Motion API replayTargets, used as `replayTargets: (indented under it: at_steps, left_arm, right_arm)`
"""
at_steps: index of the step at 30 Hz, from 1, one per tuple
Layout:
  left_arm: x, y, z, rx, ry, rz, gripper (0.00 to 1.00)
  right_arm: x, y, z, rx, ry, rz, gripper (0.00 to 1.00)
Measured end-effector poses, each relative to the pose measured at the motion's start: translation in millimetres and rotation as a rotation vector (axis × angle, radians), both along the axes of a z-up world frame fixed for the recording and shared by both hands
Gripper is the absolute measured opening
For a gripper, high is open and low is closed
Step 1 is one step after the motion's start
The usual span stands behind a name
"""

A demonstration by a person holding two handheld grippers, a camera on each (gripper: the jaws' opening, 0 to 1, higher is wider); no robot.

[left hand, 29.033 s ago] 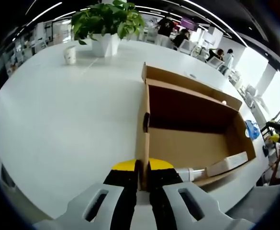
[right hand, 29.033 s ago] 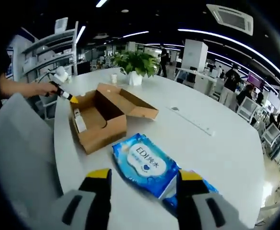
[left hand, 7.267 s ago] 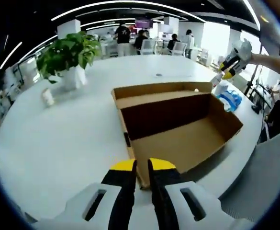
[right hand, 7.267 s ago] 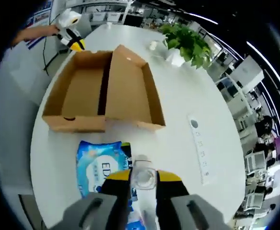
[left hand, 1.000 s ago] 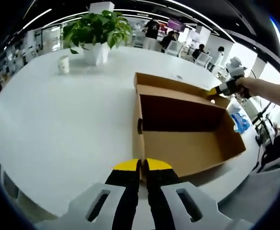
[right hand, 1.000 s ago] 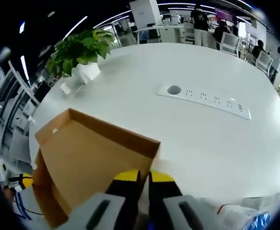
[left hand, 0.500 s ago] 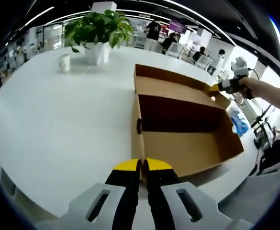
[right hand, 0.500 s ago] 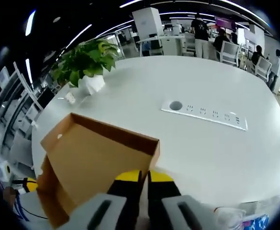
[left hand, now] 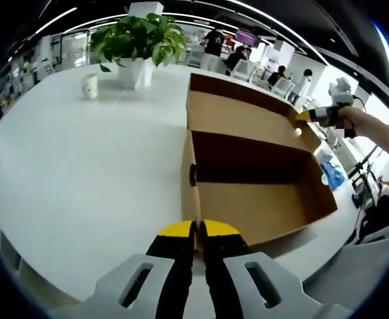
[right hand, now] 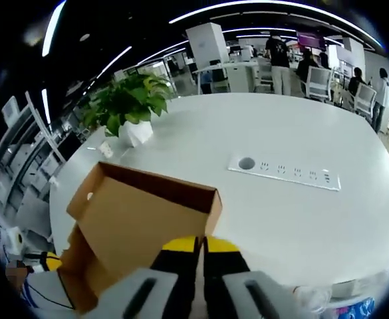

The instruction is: Operate the shoe box by opening the lid, removing the specified soft item, and placing it in the target area until the item is outside and the box remains undamaged.

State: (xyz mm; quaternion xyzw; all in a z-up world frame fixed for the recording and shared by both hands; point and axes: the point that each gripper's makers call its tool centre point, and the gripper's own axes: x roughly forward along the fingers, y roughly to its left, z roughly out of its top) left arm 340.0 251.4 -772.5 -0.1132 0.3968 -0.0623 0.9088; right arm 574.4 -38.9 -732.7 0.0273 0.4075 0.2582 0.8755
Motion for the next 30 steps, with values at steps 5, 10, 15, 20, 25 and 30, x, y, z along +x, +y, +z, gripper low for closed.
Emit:
replayTargets:
  at_steps: [5, 10, 15, 20, 25, 30]
  left_arm:
    - [-0.5, -0.4, 0.5, -0.001, 0.000, -0.001, 0.01]
    - [-0.2, 0.5, 0.3, -0.005, 0.000, 0.003, 0.01]
    - [-0.1, 0.5, 0.6, -0.011, -0.004, 0.007, 0.01]
    - [0.5, 1.6, 0.0, -0.014, -0.007, 0.009, 0.01]
    - [0.4, 1.7, 0.0, -0.021, -0.012, 0.014, 0.01]
    - [-2.5, -2.8, 2.2, -0.022, -0.015, 0.018, 0.01]
  right_arm:
    - [-3.4, -1.2, 2.2, 0.014, -0.022, -0.011, 0.00]
    - [-5.4, -0.1, 6.6, 0.025, -0.040, -0.005, 0.00]
    - [-6.9, 0.4, 10.9, 0.029, -0.056, 0.001, 0.00]
    - [-9.2, 0.4, 17.4, 0.040, -0.077, 0.004, 0.00]
    - [-12.3, 0.5, 23.7, 0.053, -0.100, 0.009, 0.00]
    - [-17.5, 1.3, 31.7, 0.068, -0.129, 0.014, 0.00]
